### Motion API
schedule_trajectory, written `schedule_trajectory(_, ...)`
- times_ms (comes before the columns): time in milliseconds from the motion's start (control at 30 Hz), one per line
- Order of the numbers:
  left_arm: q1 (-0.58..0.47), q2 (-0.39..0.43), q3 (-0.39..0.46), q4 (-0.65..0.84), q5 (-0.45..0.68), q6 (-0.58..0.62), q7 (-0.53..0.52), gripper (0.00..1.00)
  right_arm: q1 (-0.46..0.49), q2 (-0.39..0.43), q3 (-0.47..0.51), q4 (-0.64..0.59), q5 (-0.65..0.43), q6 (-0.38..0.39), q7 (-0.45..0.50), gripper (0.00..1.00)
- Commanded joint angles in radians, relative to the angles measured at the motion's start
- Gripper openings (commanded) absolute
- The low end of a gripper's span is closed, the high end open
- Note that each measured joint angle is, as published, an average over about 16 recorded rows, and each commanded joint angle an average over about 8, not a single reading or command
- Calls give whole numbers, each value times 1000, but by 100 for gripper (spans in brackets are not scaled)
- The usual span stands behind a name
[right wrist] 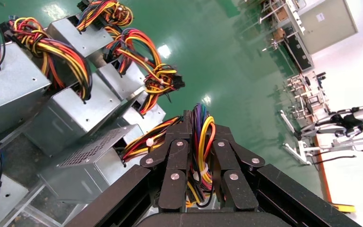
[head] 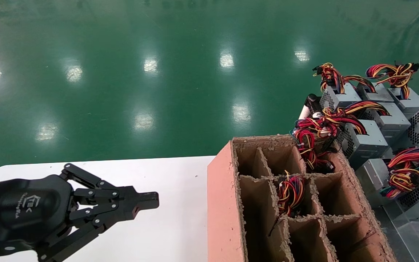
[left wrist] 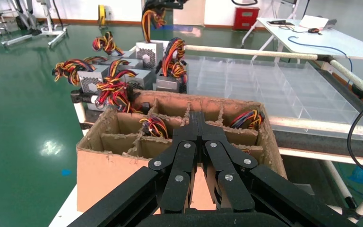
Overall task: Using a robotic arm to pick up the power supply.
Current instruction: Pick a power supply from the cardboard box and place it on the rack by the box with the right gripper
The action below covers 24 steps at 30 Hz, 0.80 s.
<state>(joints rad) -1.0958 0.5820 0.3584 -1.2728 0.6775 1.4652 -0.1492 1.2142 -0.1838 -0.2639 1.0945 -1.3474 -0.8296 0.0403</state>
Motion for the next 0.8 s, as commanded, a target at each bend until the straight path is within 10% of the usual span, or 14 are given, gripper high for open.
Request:
schedule_trajectory(33,0,0,0,0,0,0,0,0,-11,-5,-2,-1,1,9,-6,0)
schedule_trajectory(800,0,0,0,0,0,0,0,0,11,-91,-19,-33,-7,19,-9,0)
